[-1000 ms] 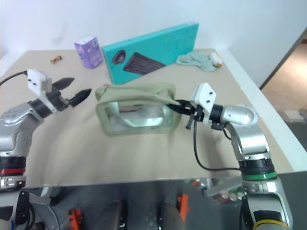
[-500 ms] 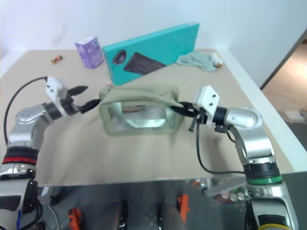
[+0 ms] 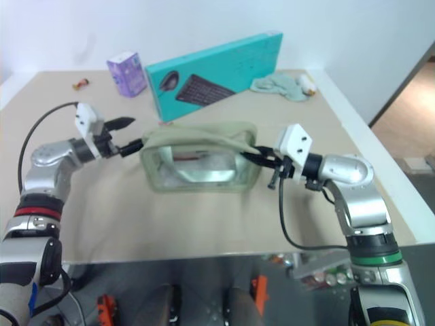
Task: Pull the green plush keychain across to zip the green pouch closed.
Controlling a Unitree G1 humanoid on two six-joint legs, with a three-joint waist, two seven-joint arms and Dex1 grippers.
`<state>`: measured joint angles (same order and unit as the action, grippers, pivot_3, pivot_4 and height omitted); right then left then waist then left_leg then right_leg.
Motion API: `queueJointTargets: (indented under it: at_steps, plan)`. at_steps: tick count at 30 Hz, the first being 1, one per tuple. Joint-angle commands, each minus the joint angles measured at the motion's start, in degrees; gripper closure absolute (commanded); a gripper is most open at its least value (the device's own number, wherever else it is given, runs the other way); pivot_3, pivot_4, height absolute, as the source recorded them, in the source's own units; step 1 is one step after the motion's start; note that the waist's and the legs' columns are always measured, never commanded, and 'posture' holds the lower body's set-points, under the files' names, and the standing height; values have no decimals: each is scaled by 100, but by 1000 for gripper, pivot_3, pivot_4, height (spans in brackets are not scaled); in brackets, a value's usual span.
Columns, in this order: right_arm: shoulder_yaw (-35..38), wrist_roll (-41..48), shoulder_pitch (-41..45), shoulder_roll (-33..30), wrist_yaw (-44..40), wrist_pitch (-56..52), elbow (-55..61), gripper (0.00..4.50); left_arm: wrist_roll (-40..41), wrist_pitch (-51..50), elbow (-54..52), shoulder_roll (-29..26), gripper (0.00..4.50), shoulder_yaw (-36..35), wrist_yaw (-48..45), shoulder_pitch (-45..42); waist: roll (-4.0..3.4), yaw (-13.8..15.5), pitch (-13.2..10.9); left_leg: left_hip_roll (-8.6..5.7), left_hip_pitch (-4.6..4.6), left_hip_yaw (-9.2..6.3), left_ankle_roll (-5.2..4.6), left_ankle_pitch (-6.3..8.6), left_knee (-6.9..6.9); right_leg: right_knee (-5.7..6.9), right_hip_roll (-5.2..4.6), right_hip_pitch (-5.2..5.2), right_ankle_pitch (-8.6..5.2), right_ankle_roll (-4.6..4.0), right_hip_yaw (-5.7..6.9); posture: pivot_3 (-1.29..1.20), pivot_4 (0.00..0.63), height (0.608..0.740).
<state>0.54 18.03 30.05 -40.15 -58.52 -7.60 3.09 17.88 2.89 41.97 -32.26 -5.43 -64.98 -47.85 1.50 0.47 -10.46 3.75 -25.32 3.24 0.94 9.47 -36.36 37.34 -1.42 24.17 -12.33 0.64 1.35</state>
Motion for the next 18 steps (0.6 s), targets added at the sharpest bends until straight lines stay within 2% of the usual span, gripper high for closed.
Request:
queueJointTargets:
  at_steps: [1, 13, 18]
  plan:
    - [213, 55, 40, -93, 50, 47, 236, 4470, -1, -227, -313, 35, 0, 234, -542, -75, 0, 1, 0, 0, 0, 0, 0, 0, 0, 0, 0, -1, 0, 0, 0, 0, 150, 740]
    - [201, 20, 63, -109, 112, 17, 267, 4470, -8, -235, -615, 33, 0, 345, -978, -125, 0, 0, 0, -1, -1, -1, 0, 0, -3, 0, 0, 0, 0, 0, -1, 0, 150, 740]
    - [190, 18, 75, -121, 134, 12, 265, 4470, 172, -529, -876, -89, 0, 254, -1080, -75, 0, -2, 0, 0, -1, -1, 0, 0, -3, 1, 1, 1, 0, 0, 0, 0, 150, 740]
